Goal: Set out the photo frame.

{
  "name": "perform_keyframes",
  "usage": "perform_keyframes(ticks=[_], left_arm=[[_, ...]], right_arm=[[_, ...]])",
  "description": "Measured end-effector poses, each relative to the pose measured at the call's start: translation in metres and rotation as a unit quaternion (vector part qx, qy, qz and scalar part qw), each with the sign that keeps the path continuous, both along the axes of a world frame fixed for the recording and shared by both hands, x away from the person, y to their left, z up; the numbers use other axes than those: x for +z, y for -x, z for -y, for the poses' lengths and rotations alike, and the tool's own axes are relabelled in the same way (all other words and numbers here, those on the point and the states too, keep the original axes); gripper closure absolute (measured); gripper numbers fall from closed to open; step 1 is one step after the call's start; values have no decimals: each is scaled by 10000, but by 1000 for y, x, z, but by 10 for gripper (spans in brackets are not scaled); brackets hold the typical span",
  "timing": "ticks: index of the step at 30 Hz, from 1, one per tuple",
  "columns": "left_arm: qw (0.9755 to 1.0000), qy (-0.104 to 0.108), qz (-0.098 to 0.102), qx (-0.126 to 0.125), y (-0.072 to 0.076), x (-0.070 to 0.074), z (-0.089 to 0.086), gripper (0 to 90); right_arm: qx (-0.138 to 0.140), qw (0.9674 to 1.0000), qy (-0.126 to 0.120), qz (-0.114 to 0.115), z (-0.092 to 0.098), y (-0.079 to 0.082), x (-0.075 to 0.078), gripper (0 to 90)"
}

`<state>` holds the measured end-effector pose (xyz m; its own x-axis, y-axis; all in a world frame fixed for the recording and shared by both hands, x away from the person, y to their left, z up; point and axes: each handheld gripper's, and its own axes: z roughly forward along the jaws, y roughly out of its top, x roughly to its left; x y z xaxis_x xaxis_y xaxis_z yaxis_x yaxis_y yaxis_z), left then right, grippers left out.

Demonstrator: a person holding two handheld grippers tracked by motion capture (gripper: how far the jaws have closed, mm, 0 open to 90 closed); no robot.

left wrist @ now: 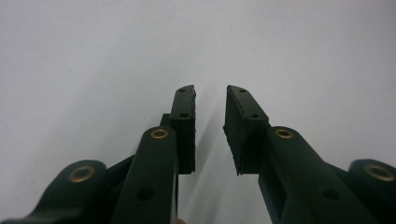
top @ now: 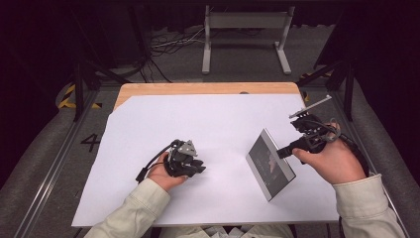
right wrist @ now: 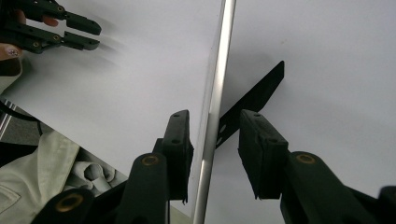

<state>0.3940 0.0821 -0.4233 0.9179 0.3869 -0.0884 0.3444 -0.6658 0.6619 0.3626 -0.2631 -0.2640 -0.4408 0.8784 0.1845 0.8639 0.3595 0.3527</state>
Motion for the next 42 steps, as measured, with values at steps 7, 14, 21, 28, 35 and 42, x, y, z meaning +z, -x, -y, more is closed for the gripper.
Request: perform_keyframes(ticks=[7, 14, 21, 28, 35, 42], left_arm=[[10000, 11, -18, -3, 0, 0, 0, 739], [10000, 13, -35, -1, 1, 0, 0, 739], [10000, 11, -43, -8, 1, 0, 0, 739], [10000, 19, -39, -10, 1, -1, 0, 737], [10000, 21, -41, -15, 1, -1, 0, 737], [10000, 16, -41, -40, 1, -1, 1, 739]], right_arm=[[-45, 9999, 19, -125, -4, -3, -8, 620], [-22, 9997, 26, -244, -7, -6, -16, 620], [-25, 9994, 56, -339, -10, -8, -24, 639], [-35, 9992, 71, -397, -12, -9, -31, 663], [-23, 9986, 99, -514, -13, -12, -37, 686], [-68, 9983, 213, -539, -13, -13, -39, 736]])
